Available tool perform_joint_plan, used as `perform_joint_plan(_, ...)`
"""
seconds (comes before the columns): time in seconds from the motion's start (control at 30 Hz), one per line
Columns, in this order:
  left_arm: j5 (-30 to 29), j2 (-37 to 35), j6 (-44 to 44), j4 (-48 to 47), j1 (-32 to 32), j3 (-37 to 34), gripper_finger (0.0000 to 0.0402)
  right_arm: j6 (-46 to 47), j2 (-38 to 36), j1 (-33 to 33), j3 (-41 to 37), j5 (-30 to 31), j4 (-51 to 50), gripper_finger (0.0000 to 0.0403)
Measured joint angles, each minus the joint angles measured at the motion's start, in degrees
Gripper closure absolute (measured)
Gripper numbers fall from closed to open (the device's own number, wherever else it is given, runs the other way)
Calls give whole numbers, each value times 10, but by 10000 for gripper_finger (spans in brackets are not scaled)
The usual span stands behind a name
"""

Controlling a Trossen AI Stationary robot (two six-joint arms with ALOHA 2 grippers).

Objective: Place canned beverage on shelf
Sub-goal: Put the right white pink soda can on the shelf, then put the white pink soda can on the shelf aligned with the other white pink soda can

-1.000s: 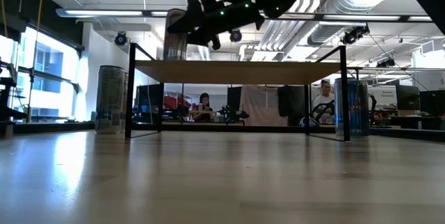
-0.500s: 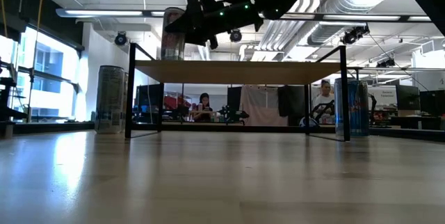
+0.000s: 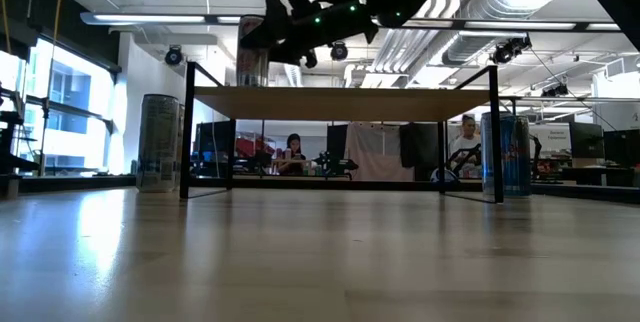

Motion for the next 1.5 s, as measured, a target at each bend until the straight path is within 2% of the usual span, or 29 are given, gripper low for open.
perform_joint_plan(0.1,0,0,0,0,0,0,399,3,0,-2,0,-19,2,116)
perform_joint_plan(0.53,0,0,0,0,0,0,399,3,0,0,0,-21,2,112)
perform_joint_plan(0.7,0,0,-1,0,0,0,399,3,-1,0,1,-15,2,86)
perform_joint_plan(0.97,0,0,0,0,0,0,399,3,-1,0,1,-6,2,10)
perform_joint_plan(1.5,0,0,1,0,0,0,399,-5,-15,0,1,-13,-46,5)
